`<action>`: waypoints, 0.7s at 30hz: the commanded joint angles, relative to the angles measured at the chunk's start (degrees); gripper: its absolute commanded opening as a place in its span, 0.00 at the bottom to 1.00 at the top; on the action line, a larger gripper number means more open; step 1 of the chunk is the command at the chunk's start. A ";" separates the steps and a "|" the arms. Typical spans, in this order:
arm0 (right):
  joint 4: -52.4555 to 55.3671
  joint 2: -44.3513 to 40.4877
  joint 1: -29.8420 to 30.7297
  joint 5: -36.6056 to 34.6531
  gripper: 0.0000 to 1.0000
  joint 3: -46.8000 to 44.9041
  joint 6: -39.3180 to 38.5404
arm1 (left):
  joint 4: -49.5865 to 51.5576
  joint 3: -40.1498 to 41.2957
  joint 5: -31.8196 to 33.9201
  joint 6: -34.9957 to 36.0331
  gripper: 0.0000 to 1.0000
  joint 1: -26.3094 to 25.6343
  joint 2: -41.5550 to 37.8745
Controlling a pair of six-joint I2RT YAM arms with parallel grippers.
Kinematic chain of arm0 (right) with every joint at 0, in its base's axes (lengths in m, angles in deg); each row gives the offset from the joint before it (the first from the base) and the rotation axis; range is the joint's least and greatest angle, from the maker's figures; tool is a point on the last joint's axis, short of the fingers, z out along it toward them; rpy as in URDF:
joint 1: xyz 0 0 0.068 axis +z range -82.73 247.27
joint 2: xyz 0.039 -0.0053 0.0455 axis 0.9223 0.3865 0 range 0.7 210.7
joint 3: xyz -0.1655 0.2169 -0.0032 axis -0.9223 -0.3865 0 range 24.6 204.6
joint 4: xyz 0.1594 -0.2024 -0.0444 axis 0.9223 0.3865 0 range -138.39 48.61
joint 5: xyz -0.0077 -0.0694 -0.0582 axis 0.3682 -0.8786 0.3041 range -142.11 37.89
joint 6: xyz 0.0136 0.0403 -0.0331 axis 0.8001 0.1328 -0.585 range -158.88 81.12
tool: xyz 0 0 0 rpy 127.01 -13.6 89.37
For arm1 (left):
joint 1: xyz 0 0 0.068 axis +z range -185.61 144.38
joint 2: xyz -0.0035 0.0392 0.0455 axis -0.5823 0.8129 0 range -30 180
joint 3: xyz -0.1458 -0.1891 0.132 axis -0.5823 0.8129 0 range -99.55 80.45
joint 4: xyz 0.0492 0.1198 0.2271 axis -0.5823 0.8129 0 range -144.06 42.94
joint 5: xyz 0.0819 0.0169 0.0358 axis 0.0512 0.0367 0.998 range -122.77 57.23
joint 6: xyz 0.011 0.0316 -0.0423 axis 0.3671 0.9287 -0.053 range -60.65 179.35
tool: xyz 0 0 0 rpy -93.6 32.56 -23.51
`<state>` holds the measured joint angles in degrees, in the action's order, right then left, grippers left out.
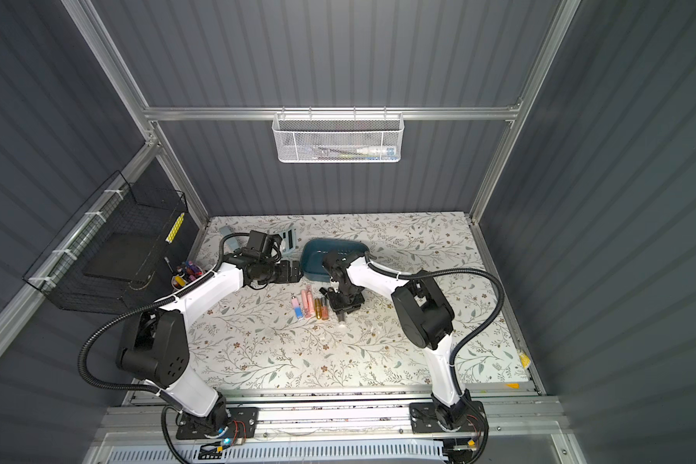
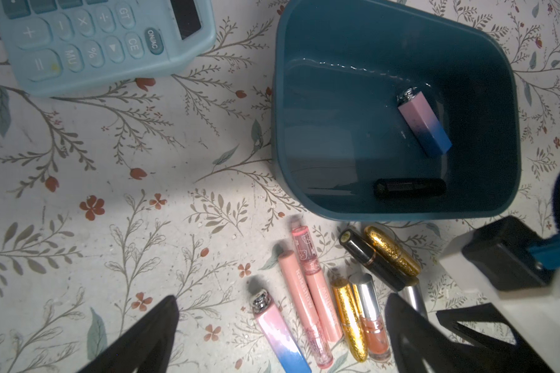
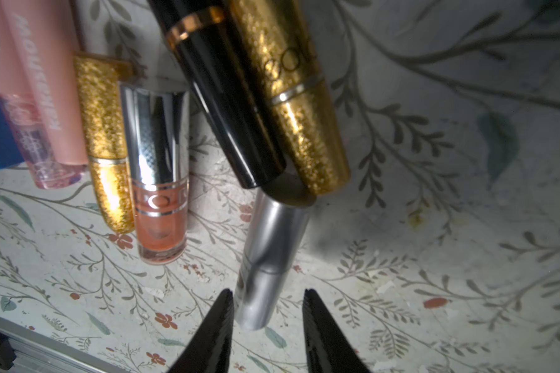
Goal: Put the lipstick into the storage box
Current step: Pick up the lipstick at the center of the board.
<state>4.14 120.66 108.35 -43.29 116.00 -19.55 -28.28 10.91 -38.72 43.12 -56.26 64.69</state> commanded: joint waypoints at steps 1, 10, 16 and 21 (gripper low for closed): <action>0.09 0.77 0.15 0.01 0.39 0.60 0.95 | 1.71 0.25 0.44 1.94 1.00 -0.01 -1.75; 0.93 3.35 0.10 -1.32 0.33 1.54 0.44 | 1.58 0.09 0.50 2.83 1.00 -0.01 -1.97; 1.89 2.01 0.05 -1.96 0.23 0.97 -0.04 | 1.64 -0.10 1.12 2.79 1.00 -0.01 -1.81; 4.32 -0.73 0.12 -2.39 0.21 1.48 -0.78 | 0.77 -0.47 1.12 2.07 1.00 -0.01 -1.27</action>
<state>5.10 122.80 108.30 -44.67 116.32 -19.70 -27.97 10.91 -38.07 44.78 -56.26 64.58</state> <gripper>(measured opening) 0.262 0.997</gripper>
